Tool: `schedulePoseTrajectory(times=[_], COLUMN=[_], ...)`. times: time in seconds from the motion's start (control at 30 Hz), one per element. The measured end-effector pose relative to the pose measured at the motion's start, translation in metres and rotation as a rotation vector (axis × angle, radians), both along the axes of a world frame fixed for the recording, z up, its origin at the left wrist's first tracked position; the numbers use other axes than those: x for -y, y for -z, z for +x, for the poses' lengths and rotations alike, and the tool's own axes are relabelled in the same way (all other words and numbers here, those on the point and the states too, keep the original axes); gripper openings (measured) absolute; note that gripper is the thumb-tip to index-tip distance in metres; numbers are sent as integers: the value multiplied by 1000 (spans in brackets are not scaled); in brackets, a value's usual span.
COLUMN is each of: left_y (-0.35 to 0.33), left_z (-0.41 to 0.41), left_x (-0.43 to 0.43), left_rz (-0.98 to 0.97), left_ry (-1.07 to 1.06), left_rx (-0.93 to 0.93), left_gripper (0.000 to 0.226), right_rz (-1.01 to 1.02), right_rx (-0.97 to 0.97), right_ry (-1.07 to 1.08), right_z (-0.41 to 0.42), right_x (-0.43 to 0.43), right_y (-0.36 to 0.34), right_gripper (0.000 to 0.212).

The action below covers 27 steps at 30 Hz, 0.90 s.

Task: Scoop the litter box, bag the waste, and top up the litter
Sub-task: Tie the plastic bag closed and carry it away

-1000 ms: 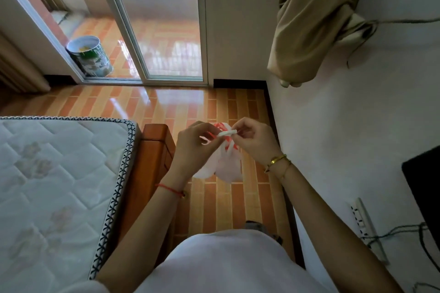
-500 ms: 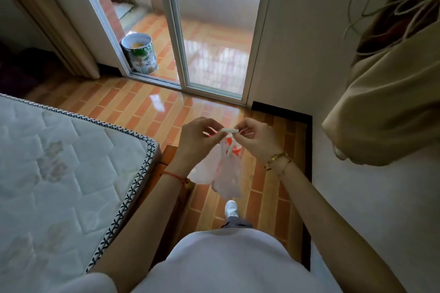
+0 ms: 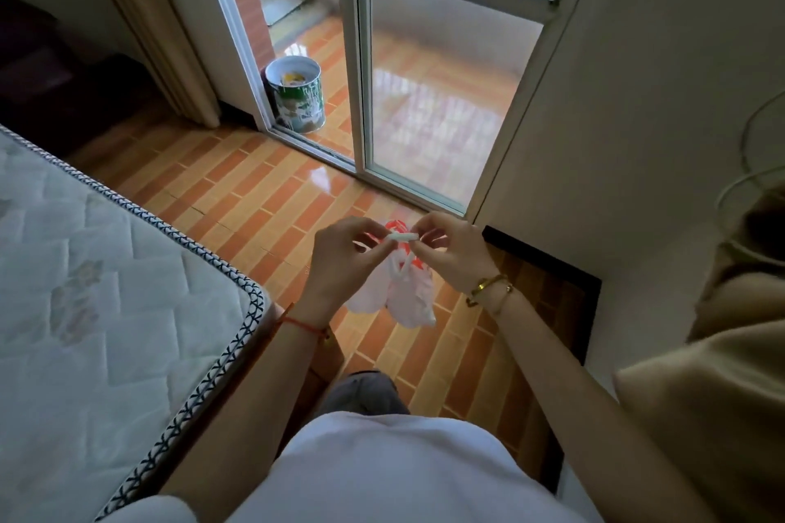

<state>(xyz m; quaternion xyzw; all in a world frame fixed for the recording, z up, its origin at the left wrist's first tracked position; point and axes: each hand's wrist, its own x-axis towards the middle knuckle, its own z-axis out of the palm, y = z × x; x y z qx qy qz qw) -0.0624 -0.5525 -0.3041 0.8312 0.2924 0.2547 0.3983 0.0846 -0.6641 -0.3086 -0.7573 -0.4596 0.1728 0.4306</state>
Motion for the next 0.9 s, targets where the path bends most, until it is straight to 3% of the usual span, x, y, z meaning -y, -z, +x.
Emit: schedulePoseTrajectory(times=[0.57,0.9], left_y=[20,16], left_z=[146,196], left_x=[-189,-320], left_rz=[-84,-72], left_ry=[-136,-241], left_rx=[-35,12], left_gripper=[7,17], right_rz=[-65,-8], right_rx=[-87,-40], right_ry=[-122,-223], right_z=[161,220], right_x=[-213,-362], right_y=[18,14], right_gripper=[7,5])
